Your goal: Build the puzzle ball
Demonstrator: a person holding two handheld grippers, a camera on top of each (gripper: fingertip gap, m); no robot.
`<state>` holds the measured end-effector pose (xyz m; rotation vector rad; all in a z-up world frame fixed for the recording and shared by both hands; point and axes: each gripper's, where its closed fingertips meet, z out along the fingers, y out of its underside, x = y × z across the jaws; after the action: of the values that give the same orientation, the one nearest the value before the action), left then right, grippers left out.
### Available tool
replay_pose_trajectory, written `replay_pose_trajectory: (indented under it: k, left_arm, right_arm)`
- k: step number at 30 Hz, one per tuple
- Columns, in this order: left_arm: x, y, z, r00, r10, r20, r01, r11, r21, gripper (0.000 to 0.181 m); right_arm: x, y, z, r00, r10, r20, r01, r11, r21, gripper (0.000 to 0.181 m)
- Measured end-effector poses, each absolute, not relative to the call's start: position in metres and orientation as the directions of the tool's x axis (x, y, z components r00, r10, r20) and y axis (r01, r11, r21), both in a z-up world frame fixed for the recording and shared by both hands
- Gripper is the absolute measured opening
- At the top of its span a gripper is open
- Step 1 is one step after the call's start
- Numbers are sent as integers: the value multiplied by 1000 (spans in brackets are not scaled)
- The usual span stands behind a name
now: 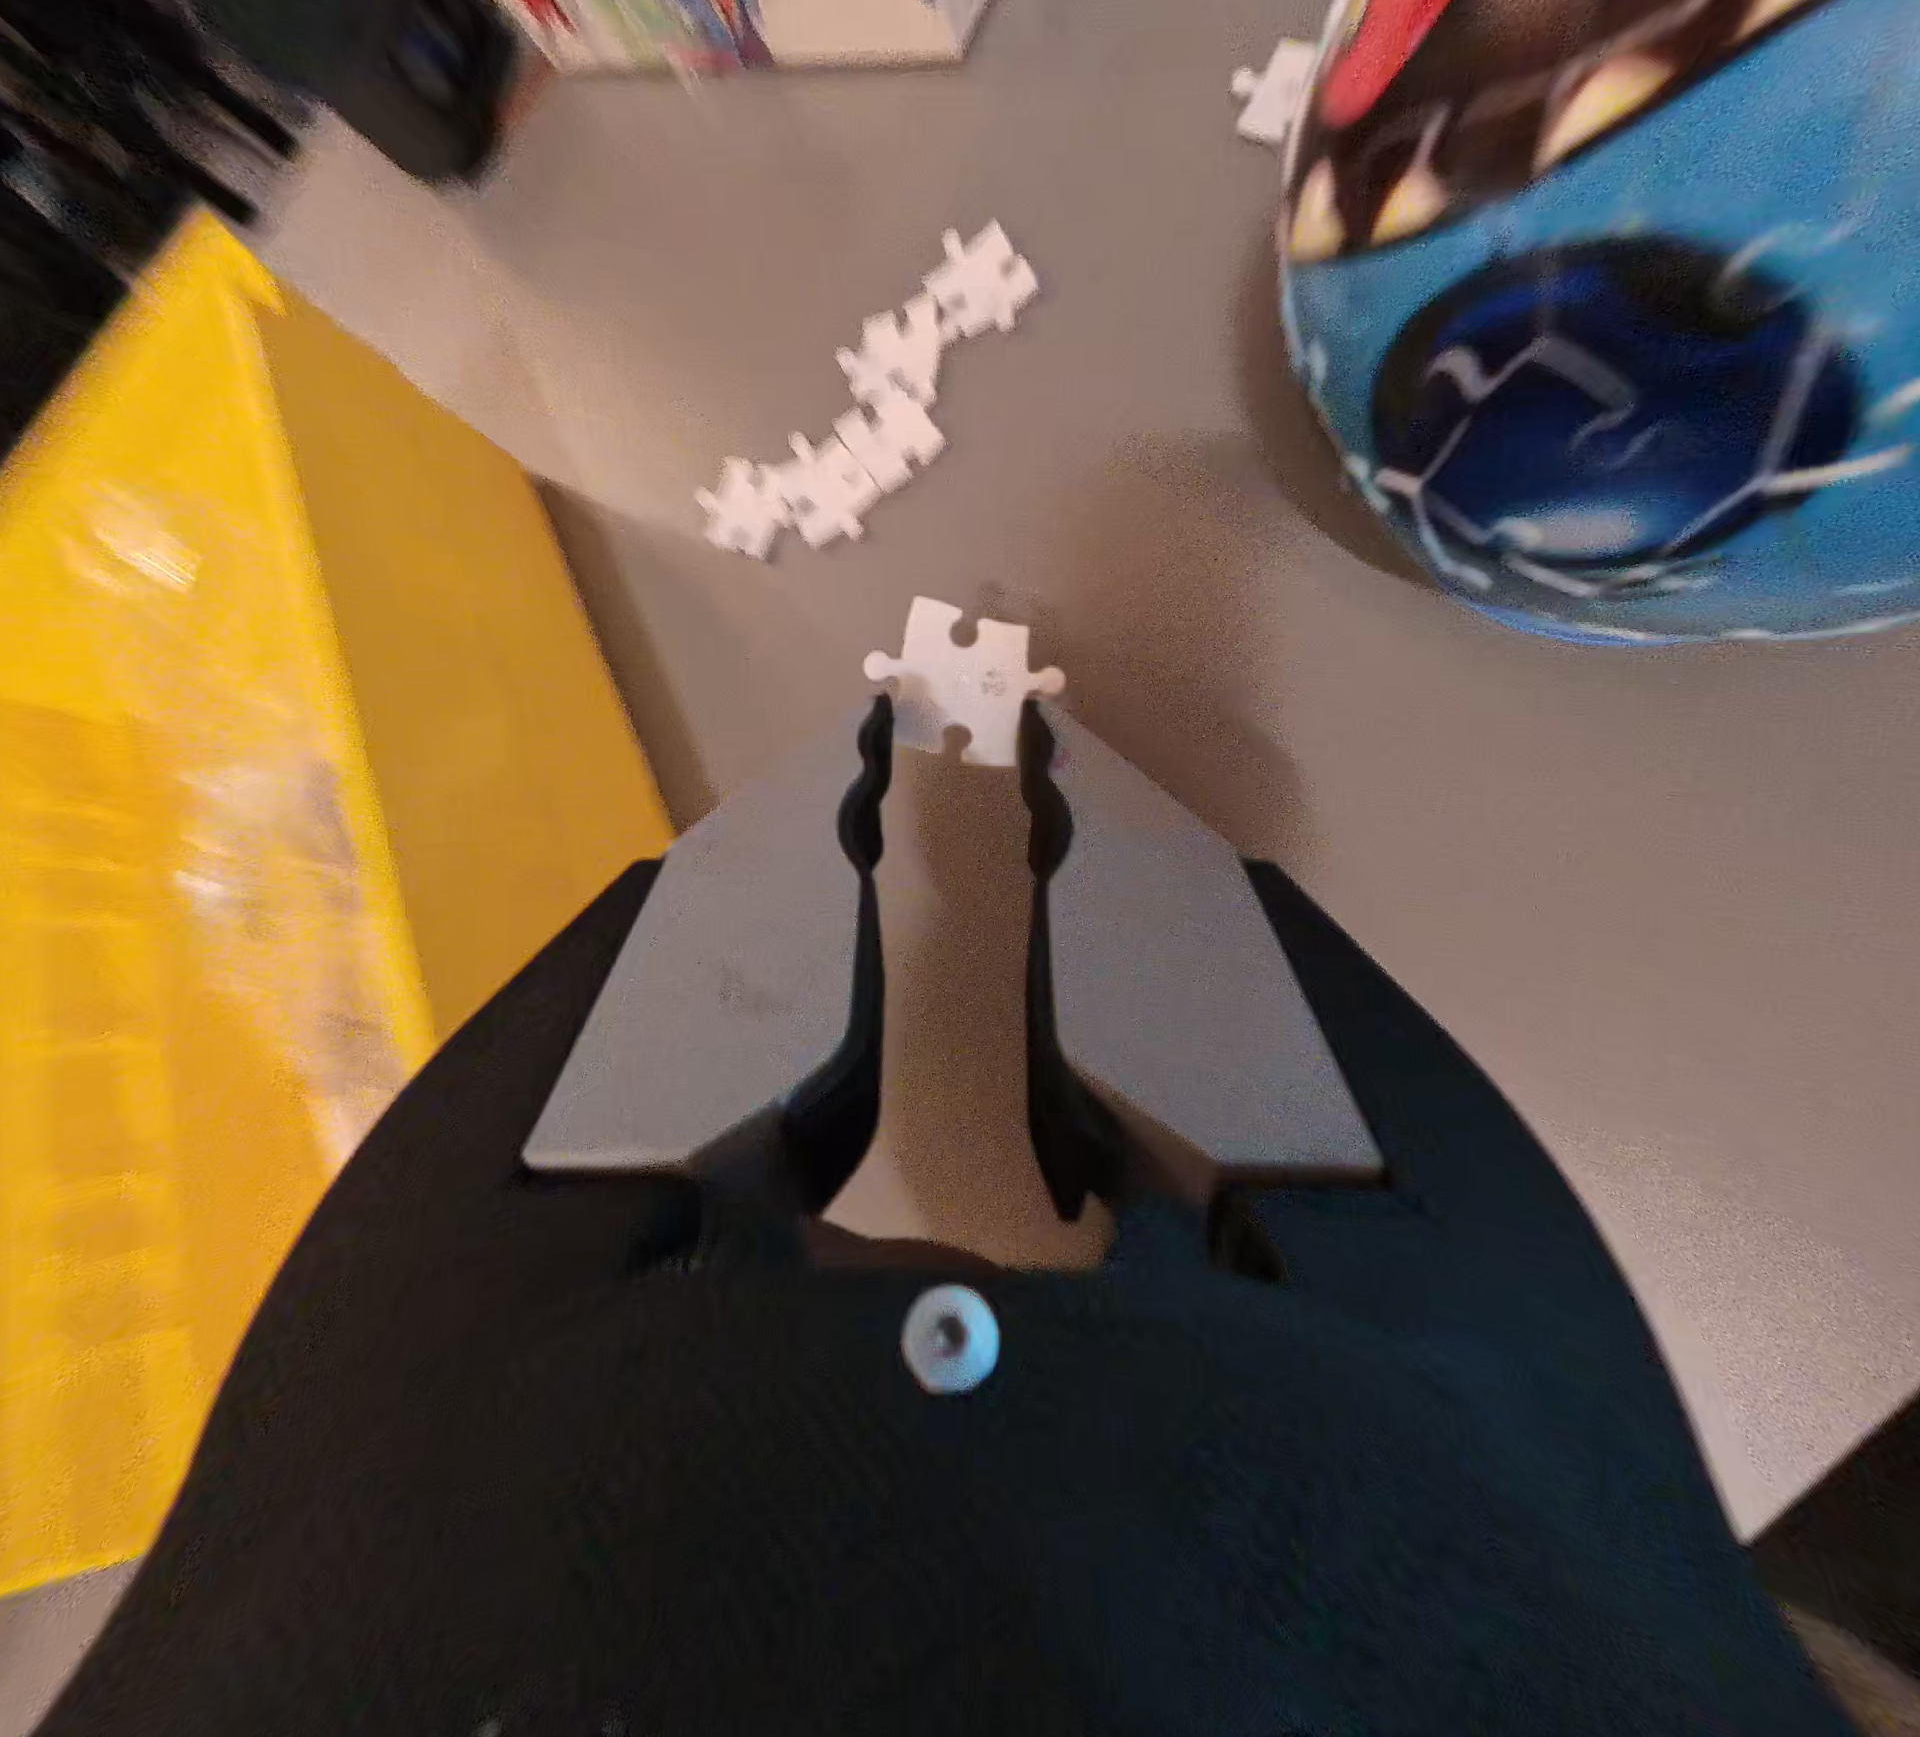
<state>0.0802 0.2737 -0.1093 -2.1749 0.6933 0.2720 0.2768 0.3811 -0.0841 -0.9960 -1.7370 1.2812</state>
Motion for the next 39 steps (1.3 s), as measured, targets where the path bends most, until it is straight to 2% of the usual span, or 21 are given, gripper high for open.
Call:
replay_pose_trajectory:
  k: [2,5,8,11,16,20,23,25,27,33,39]
  left_arm:
    - [92,281,-74,712,-431,-554,-701,-405,-586,22]
    - [117,301,-32,492,-485,-723,-870,-256,-421,23]
    - [153,323,-1,322,-504,-801,-944,-106,-312,23]
    - [177,341,12,241,-506,-828,-964,-27,-264,23]
    - [208,345,18,160,-504,-848,-969,82,-232,23]
    - [222,344,20,68,-464,-883,-978,143,-150,23]
    - [227,343,21,38,-447,-894,-980,158,-120,22]
    - [231,340,22,74,-454,-888,-973,160,-164,22]
    - [231,337,27,144,-446,-883,-964,138,-227,15]
    - [215,319,30,419,-438,-795,-885,-4,-465,24]
    - [172,285,38,775,-244,-583,-625,-159,-764,19]
  right_arm:
    - [271,390,-71,-391,913,119,162,195,-967,49]
    - [258,396,-31,-367,927,70,137,129,-982,26]
    - [242,381,9,-430,903,-22,133,39,-990,31]
    - [226,361,27,-455,890,-44,162,34,-986,34]
    - [216,350,31,-421,907,30,155,104,-982,28]
    - [218,341,28,-480,877,-32,179,62,-982,26]
    - [219,339,27,-492,870,-41,183,56,-982,2]
    - [222,338,28,-502,864,-32,166,60,-984,1]
    - [224,335,29,-517,855,-42,150,42,-988,0]
    - [220,337,19,-480,877,-9,152,74,-986,0]
    - [214,347,-9,-451,890,62,171,154,-973,0]
